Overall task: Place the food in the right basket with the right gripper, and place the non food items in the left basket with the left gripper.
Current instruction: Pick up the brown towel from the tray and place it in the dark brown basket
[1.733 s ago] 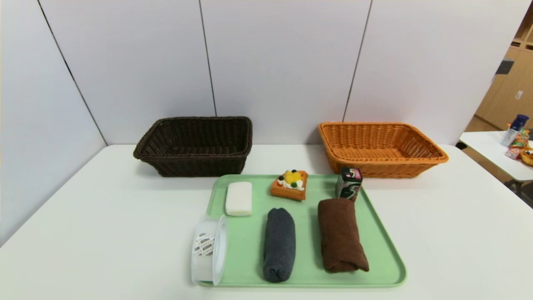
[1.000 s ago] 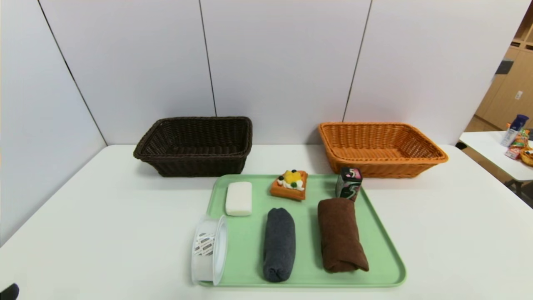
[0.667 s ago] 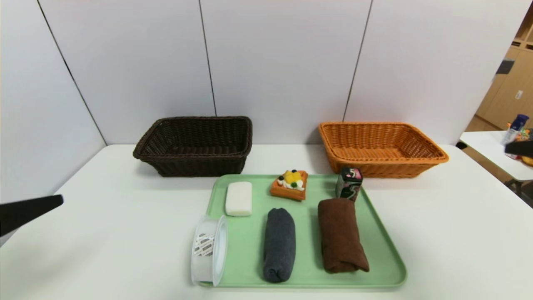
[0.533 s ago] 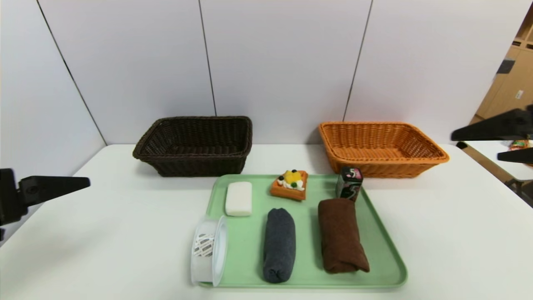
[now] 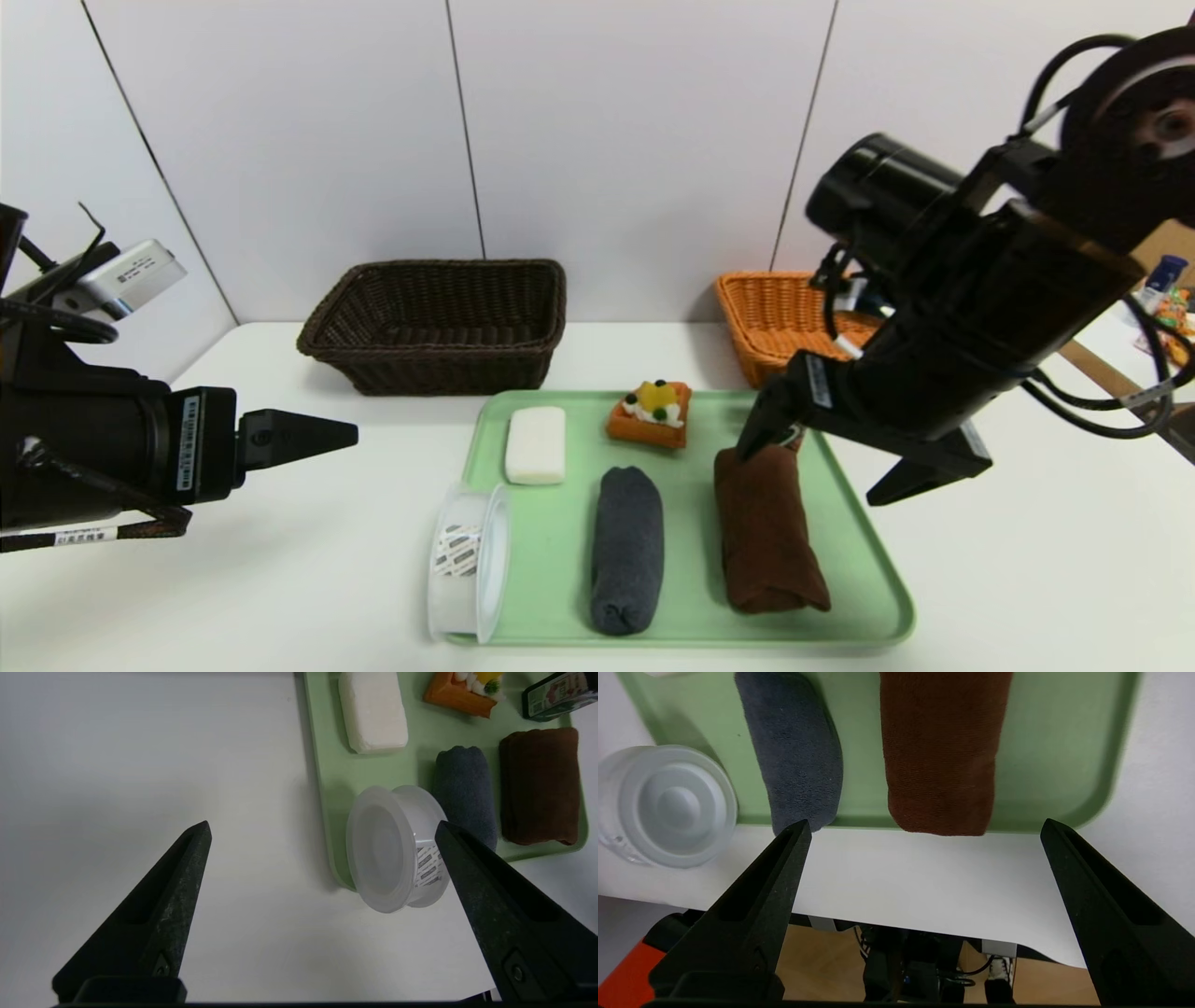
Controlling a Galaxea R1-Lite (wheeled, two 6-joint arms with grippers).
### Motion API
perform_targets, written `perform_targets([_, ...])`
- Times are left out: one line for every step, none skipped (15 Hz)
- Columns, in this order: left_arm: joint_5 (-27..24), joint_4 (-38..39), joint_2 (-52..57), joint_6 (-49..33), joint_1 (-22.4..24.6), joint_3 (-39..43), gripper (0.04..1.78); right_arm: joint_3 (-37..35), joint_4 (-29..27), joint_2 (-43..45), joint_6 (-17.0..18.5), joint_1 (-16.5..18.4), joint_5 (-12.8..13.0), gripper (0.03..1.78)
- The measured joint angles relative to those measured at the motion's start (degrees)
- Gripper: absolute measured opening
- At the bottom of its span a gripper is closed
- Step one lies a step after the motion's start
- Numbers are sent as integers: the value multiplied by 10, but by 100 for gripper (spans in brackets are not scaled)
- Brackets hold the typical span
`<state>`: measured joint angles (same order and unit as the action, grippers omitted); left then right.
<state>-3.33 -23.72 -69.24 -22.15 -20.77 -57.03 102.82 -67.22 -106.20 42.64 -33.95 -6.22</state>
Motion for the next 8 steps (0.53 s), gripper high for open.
perform_targets([-1,-2,1,-12,-4,0,169,3,-2,-18,11,-11,0,170])
perform_targets([-1,-5,2,-15,-6,1,169,4,-4,-33,18,-20,2,170])
perform_targets([-1,-6,5,-16,-8,3,169,5,-6,-47,23,-27,3,170])
perform_targets([-2,-7,9,-16,-8,4,169,5,-7,-59,27,-31,9,170])
perform_targets([-2,-8,13,-16,-8,4,169,6,-7,-70,33,-33,16,170])
perform_targets([-3,-12,18,-16,-9,4,169,7,-6,-81,37,-35,30,170])
perform_targets([-4,-18,22,-15,-9,4,169,7,-5,-90,39,-36,45,170])
perform_targets([-4,-24,26,-15,-9,5,169,8,-5,-98,39,-36,56,170])
